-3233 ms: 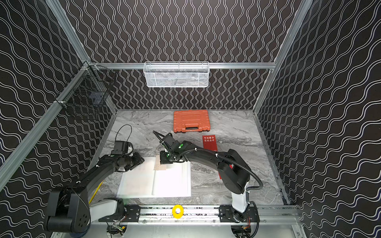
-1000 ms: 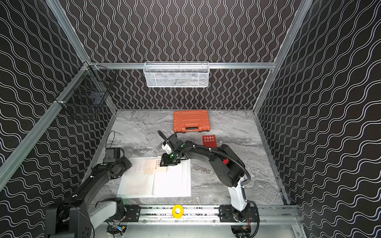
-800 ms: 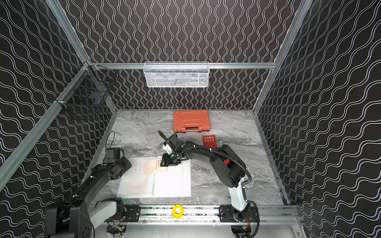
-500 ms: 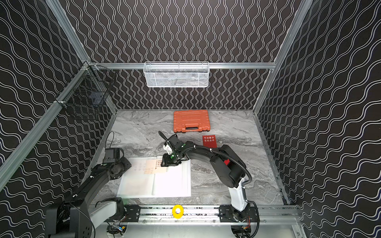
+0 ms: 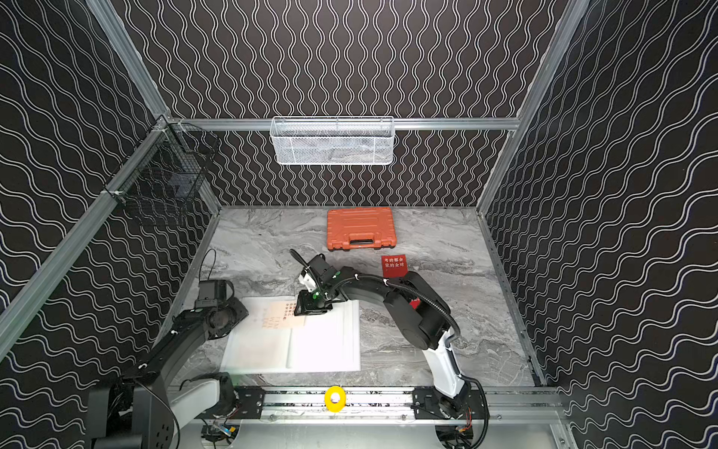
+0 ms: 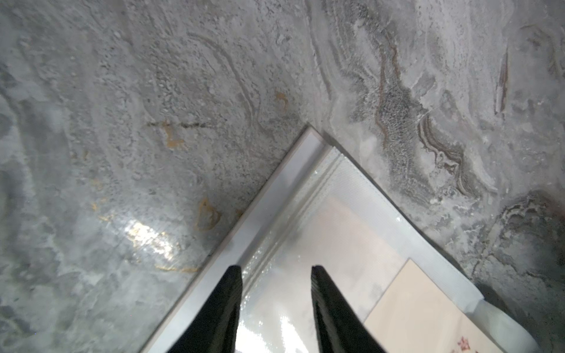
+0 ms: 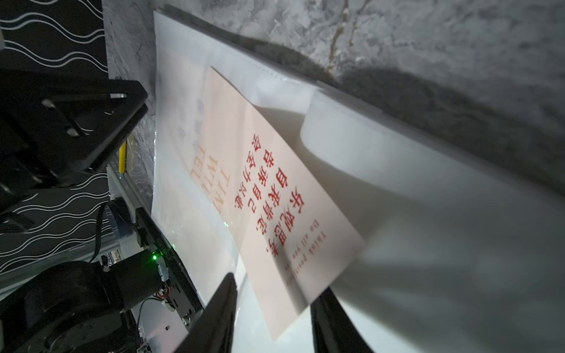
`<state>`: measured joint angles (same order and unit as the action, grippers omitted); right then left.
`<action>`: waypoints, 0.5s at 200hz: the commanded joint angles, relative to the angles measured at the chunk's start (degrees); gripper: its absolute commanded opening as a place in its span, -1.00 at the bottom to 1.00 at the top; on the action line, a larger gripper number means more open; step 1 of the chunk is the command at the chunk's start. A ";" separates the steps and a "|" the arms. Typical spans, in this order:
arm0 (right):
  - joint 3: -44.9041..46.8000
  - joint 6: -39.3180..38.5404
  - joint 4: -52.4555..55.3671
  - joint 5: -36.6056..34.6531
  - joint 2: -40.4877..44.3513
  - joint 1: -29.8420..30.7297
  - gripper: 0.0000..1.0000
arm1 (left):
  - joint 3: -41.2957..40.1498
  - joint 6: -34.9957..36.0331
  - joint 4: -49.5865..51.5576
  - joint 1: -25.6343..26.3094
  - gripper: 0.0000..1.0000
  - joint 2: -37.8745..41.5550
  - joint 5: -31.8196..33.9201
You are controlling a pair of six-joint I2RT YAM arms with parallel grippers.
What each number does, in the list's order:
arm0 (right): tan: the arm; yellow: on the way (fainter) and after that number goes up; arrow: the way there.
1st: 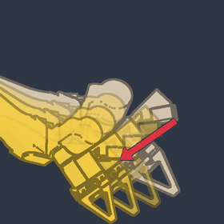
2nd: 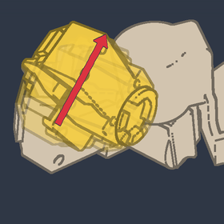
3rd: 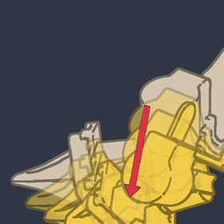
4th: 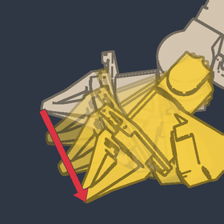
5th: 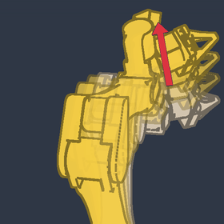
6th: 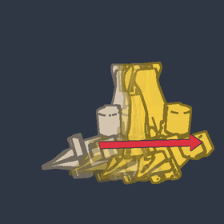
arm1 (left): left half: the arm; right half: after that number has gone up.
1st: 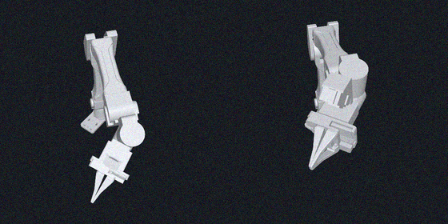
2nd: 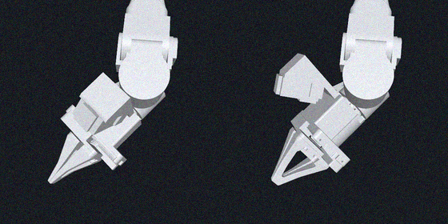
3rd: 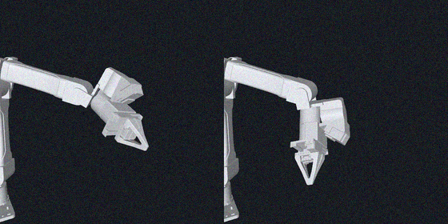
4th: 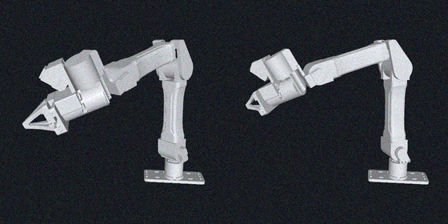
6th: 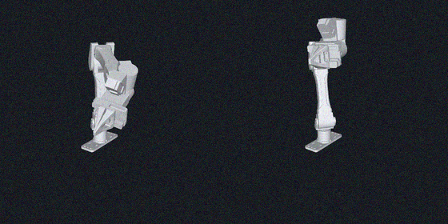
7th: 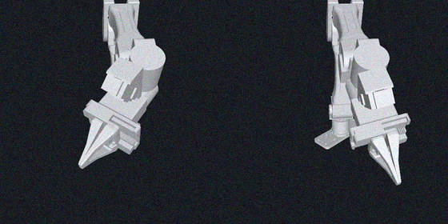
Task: Place the photos into the photo albums
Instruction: Insert the photo into the photo album.
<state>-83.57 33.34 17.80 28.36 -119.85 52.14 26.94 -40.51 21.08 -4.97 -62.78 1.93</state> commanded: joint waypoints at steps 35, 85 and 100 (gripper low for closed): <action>-6.51 2.29 -1.54 2.99 -4.13 1.26 -0.18 | -0.04 -0.53 -0.52 -0.25 -0.15 -0.04 -0.74; -9.98 3.42 -1.97 4.65 -7.63 1.83 -0.17 | -0.04 -0.52 -0.21 -0.20 -0.15 0.32 -0.69; -10.59 3.80 -2.37 5.28 -8.45 2.00 -0.17 | -0.04 -0.40 -0.18 -0.21 -0.15 0.36 -0.73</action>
<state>-92.95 35.79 17.19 31.64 -127.20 53.80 26.92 -40.51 20.88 -4.97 -62.65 1.23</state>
